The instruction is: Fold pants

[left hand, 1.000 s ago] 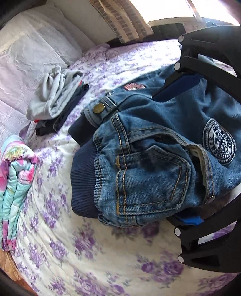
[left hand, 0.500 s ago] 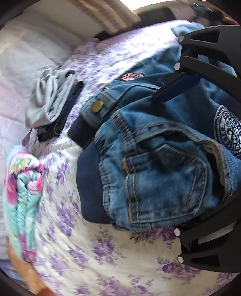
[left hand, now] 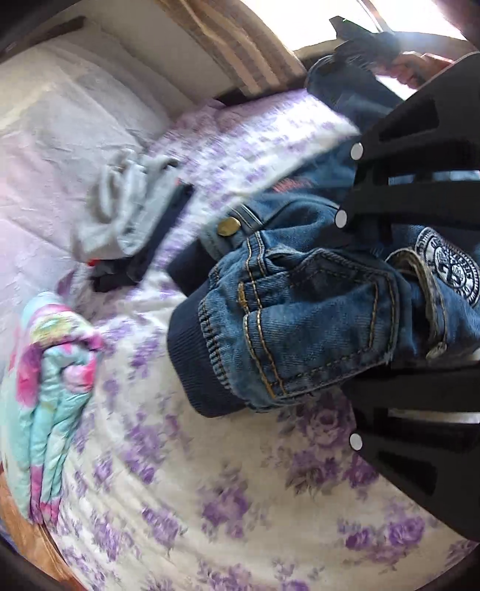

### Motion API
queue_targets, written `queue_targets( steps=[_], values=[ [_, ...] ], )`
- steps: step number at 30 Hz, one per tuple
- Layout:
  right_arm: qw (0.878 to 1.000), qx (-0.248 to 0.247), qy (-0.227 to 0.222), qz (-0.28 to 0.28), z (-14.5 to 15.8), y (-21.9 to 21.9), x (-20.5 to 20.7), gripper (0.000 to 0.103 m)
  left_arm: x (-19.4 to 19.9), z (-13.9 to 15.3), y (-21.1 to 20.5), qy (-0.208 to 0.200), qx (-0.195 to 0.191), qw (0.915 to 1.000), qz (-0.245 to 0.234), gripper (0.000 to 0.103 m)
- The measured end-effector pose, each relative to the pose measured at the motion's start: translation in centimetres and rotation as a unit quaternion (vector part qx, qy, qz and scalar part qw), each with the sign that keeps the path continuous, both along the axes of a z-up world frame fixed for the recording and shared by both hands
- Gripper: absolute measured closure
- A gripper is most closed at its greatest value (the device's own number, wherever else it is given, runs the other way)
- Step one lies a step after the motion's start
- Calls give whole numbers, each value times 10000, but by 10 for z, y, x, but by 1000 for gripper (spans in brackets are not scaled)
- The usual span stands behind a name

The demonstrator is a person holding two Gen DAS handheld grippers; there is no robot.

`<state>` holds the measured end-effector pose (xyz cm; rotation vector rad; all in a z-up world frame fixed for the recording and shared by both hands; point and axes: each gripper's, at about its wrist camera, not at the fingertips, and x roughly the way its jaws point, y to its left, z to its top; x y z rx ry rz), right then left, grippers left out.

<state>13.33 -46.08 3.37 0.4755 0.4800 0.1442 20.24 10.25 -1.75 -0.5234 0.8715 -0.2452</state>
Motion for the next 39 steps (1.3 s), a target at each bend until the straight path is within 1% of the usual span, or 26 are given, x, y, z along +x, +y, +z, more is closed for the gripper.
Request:
queue_targets(
  steps=[2, 3, 5, 7, 8, 9, 10, 11, 12, 13, 15, 16, 17, 19, 20, 21, 22, 23, 24, 25, 27, 29, 30, 32, 36, 39],
  values=[
    [9993, -87, -272, 255, 32, 15, 23, 72, -12, 23, 10, -283, -117, 9994, 162, 74],
    [9982, -91, -465, 380, 50, 21, 33, 73, -18, 37, 13, -432, -91, 9988, 228, 74],
    [9949, -213, -910, 387, 80, 30, 44, 73, -33, 70, 19, -751, 225, 9957, 500, 74],
    [9928, -209, -1088, 458, 95, 31, 55, 73, -44, 85, 27, -912, 368, 9920, 795, 73],
    [9929, -100, -1073, 502, 94, 28, 61, 72, -51, 87, 36, -927, 302, 9899, 1030, 73],
    [9932, -5, -1017, 567, 88, 24, 65, 72, -57, 85, 42, -921, 264, 9886, 1165, 71],
    [9937, 95, -910, 648, 77, 20, 69, 65, -62, 78, 46, -873, 281, 9878, 1259, 68],
    [9953, 163, -645, 699, 55, 14, 72, 51, -66, 63, 49, -702, 361, 9884, 1297, 65],
    [9970, 158, -372, 662, 36, 9, 73, 41, -69, 49, 50, -532, 516, 9875, 1393, 56],
    [9981, 128, -8, 597, 12, 4, 74, 37, -72, 23, 51, -148, 589, 9887, 1370, 53],
    [9973, 263, 570, 369, -30, -18, 63, 37, -80, -9, 54, 235, 505, 9894, 1342, 50],
    [9964, 417, 687, 254, -41, -30, 53, 36, -89, -19, 58, 233, 446, 9884, 1431, 45],
    [9959, 608, 662, 102, -47, -44, 37, 35, -97, -22, 62, 164, 264, 9887, 1466, 44],
    [9961, 729, 501, -75, -41, -58, 9, 35, -108, -21, 68, 21, -57, 9886, 1504, 34],
    [9963, 725, 444, -77, -36, -60, -3, 35, -115, -18, 69, -96, -86, 9869, 1609, 30],
    [9964, 724, 431, -10, -34, -58, -11, 35, -118, -16, 66, -193, 19, 9856, 1680, 24],
    [9960, 752, 468, 141, -32, -54, -16, 35, -120, -14, 63, -267, 186, 9846, 1715, 23],
    [9950, 789, 549, 257, -34, -49, -16, 35, -121, -14, 57, -330, 462, 9834, 1725, 23],
    [9943, 823, 600, 318, -37, -43, -15, 35, -121, -15, 53, -334, 639, 9824, 1720, 22],
    [9931, 899, 646, 390, -42, -33, -12, 36, -122, -17, 52, -325, 719, 9818, 1728, 19],
    [9907, 1041, 689, 544, -50, -21, -5, 39, -122, -24, 50, -350, 719, 9805, 1796, 16],
    [9878, 1210, 710, 677, -55, -6, 8, 47, -125, -30, 55, -406, 618, 9800, 1845, 14],
    [9870, 1236, 734, 723, -56, 0, 15, 47, -127, -31, 56, -435, 606, 9801, 1837, 13],
    [9866, 1205, 845, 707, -58, 11, 29, 55, -128, -32, 55, -455, 671, 9808, 1774, 13],
    [9822, 1299, 1221, 587, -71, 24, 51, 56, -127, -34, 51, -457, 797, 9815, 1680, 10],
    [9804, 1303, 1380, 535, -82, 29, 57, 56, -127, -34, 52, -425, 761, 9827, 1635, 9]
  ],
)
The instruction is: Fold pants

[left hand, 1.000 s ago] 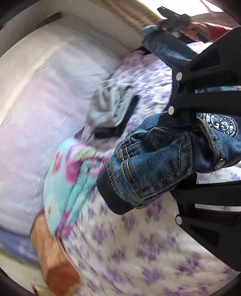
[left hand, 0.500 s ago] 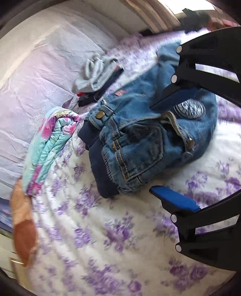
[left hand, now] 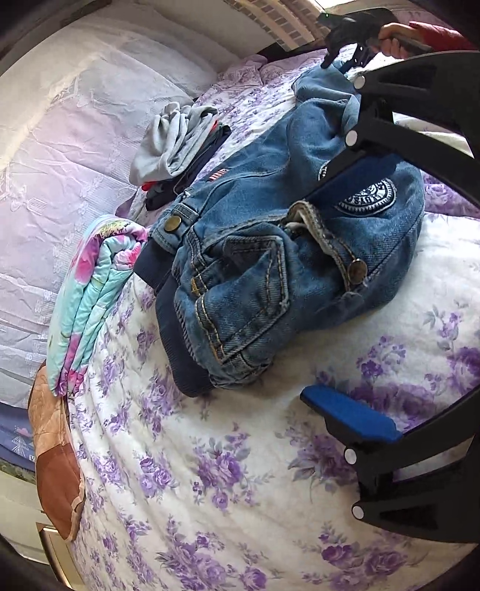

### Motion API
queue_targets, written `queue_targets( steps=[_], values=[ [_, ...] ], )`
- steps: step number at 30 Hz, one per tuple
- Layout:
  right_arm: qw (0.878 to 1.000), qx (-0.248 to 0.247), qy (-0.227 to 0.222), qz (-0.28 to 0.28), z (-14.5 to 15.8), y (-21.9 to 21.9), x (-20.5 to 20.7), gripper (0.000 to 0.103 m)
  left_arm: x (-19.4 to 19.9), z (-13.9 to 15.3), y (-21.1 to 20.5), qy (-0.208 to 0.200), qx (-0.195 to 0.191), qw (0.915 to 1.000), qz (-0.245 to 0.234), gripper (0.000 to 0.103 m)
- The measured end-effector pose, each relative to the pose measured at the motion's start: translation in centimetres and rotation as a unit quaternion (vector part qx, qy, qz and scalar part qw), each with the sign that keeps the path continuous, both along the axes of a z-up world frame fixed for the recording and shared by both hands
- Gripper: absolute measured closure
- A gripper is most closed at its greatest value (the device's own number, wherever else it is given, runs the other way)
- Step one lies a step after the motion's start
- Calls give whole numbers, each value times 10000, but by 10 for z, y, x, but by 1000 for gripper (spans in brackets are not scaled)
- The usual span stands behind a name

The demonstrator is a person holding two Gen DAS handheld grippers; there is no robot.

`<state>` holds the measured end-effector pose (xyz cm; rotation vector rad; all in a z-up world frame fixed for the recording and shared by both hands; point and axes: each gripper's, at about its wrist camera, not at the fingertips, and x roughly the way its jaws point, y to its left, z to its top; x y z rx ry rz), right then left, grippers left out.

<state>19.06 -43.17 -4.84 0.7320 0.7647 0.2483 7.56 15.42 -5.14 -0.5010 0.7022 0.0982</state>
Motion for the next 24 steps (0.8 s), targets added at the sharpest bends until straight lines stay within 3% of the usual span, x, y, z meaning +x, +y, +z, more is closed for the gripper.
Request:
queue_targets(
  steps=[1, 3, 4, 5, 9, 13, 17, 20, 24],
  values=[
    [10000, -11, -26, -18, 0, 2, -1, 56, 1, 0, 1, 9, -36, 10000, -16, 8],
    [9999, -5, -151, 42, 3, 5, -2, 73, 4, 1, 3, 42, -105, 9999, -23, 8],
    [9997, -6, -237, 72, 6, 6, -3, 90, 5, 2, 4, 53, -145, 9999, -27, 8],
    [9994, 30, -320, 86, 10, 5, -3, 94, 7, 4, 6, 48, -239, 9997, -56, 8],
    [9975, 238, -648, 131, 29, -1, -20, 96, 14, 12, 14, -47, -798, 9966, -206, 8],
    [9943, 314, -1017, 36, 53, -21, -70, 96, 14, 20, 8, -139, -1095, 9932, -364, 8],
    [9935, 256, -1055, -328, 57, -56, -131, 96, 3, 20, -10, -14, -943, 9943, -505, 8],
    [9946, 139, -783, -664, 43, -83, -172, 96, -11, 17, -22, 40, -779, 9954, -547, 8],
    [9957, 351, -394, -760, 11, -97, -185, 96, -20, 14, -24, 75, -619, 9966, -545, 8]
  ],
)
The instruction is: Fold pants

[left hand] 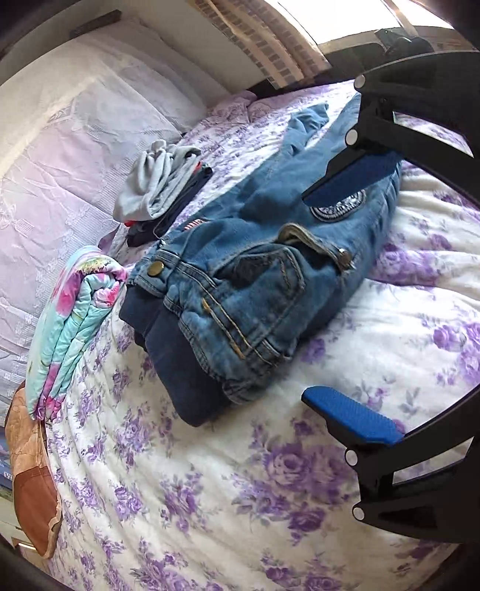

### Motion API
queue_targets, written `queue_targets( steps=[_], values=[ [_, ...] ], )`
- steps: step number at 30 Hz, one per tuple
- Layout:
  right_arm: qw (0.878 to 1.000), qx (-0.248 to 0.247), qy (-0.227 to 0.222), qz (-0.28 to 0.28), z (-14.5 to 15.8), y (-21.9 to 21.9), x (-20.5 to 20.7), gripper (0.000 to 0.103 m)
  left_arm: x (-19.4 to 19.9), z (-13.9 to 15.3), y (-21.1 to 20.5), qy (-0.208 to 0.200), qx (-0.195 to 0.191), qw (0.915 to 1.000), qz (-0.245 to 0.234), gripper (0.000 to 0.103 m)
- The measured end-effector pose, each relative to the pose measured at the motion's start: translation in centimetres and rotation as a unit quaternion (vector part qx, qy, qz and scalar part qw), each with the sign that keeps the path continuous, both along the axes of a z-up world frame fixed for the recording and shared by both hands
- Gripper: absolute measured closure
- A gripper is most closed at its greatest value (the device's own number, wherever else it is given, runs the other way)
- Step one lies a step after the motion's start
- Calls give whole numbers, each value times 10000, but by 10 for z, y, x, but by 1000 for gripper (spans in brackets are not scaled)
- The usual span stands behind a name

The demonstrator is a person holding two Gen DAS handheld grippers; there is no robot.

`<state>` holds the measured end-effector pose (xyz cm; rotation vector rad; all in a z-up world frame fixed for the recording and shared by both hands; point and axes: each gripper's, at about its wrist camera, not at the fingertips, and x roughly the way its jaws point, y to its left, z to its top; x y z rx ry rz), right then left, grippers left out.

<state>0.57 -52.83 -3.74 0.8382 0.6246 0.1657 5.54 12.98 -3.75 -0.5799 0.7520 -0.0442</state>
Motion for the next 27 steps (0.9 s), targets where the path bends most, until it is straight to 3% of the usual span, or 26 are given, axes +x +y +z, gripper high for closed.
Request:
queue_targets(
  steps=[4, 6, 9, 14, 15, 16, 19, 22, 25, 27],
  values=[
    [9999, 124, -45, -74, -11, 1, 6, 96, 3, 1, 10, -30, -94, 9998, 166, 8],
    [9999, 123, -58, -86, -13, 2, 9, 96, 5, 0, 22, 34, -85, 9988, 480, 8],
    [9999, 98, -35, -67, -15, 3, 9, 96, 10, -6, 42, 91, -576, 9968, 555, 8],
    [9998, 156, 8, -81, -18, 2, 11, 96, 35, -8, 55, 95, -943, 9947, 402, 9],
    [9999, 127, 6, -85, -18, 2, 11, 96, 40, -10, 56, 87, -1033, 9939, 365, 22],
    [9999, 103, 5, -92, -18, 3, 11, 96, 47, -13, 57, 136, -1119, 9931, 321, 42],
    [9999, 142, -2, -80, -17, 3, 11, 96, 57, -22, 63, 266, -1343, 9900, 329, 63],
    [10000, 68, 2, -64, -13, 3, 12, 96, 40, -15, 66, 111, -1422, 9890, 403, 77],
    [10000, 29, -50, -43, -5, 3, 11, 96, 7, 5, 69, -167, -1382, 9896, 364, 80],
    [10000, -67, -50, -10, -1, 2, 10, 96, -6, 9, 67, -126, -1255, 9913, 372, 80]
  ],
)
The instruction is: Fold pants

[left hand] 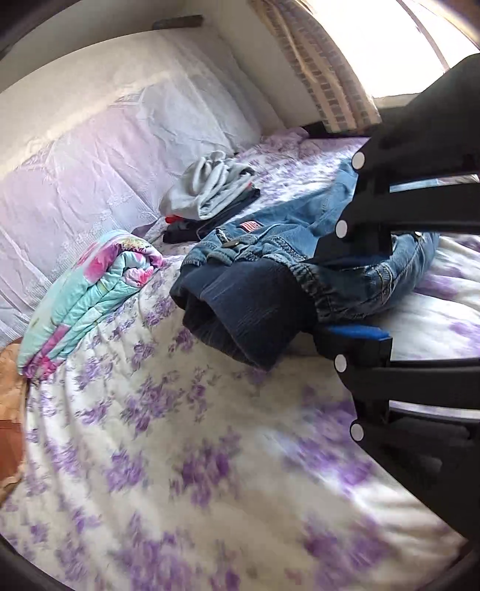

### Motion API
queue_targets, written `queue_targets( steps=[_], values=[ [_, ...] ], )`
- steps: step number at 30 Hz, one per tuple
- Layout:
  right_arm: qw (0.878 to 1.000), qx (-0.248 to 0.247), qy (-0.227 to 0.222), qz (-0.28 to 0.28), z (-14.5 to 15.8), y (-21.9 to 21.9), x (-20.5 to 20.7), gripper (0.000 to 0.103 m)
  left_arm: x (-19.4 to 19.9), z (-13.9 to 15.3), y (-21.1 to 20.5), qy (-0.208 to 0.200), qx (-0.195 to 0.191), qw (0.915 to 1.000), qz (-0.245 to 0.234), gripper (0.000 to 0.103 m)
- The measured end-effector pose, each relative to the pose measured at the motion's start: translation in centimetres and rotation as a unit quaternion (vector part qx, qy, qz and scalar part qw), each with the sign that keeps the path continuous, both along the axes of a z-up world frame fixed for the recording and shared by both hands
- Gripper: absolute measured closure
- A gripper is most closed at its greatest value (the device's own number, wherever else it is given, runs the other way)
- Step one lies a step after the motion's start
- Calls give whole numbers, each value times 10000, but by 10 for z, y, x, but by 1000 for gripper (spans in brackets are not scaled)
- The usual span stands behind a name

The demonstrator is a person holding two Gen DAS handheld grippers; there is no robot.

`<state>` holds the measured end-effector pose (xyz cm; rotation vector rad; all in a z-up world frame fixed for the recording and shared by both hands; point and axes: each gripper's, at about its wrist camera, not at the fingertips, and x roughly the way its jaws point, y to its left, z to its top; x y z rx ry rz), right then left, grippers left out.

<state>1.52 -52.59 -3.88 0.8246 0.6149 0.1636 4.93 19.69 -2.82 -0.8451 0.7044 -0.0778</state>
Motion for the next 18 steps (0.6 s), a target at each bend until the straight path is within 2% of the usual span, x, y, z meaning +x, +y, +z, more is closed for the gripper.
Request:
queue_targets(
  steps=[3, 4, 5, 6, 7, 8, 9, 10, 11, 12, 14, 15, 16, 18],
  values=[
    [9999, 12, 170, 27, -7, -5, -2, 96, -13, -8, -6, 240, 203, 9995, -51, 79],
    [9995, -24, 296, 77, -12, -6, -1, 94, -12, -17, -5, 419, 267, 9988, -19, 75],
    [9988, -69, 475, 108, -18, -8, -1, 86, -13, -27, -1, 565, 278, 9980, 28, 70],
    [9980, -79, 624, 17, -23, -11, -2, 77, -17, -33, 4, 578, 188, 9981, 70, 61],
    [9972, -90, 711, -198, -26, -17, -6, 66, -21, -36, 9, 503, 26, 9987, 52, 60],
    [9969, -12, 668, -423, -26, -27, -13, 65, -25, -36, 15, 437, -174, 9989, -22, 60],
    [9964, 62, 643, -553, -25, -35, -17, 65, -28, -33, 19, 420, -205, 9989, -9, 57],
    [9953, 100, 612, -739, -22, -43, -22, 63, -29, -28, 21, 411, -77, 9991, 79, 51],
    [9943, 40, 540, -920, -15, -49, -25, 63, -31, -16, 22, 411, 350, 9981, 283, 49],
    [9942, -76, 468, -963, -8, -52, -24, 63, -31, -4, 23, 427, 836, 9943, 510, 48],
    [9956, -222, 292, -863, 7, -49, -13, 63, -25, 19, 22, 326, 1530, 9849, 746, 47],
    [9964, -218, 218, -791, 13, -45, -5, 63, -17, 30, 22, 217, 1683, 9828, 729, 44],
    [9978, -162, 152, -632, 19, -38, 9, 63, -11, 36, 26, 177, 1695, 9830, 682, 39],
    [9993, -49, 91, -363, 29, -25, 39, 63, 18, 46, 29, 116, 1585, 9861, 480, 36]
  ],
)
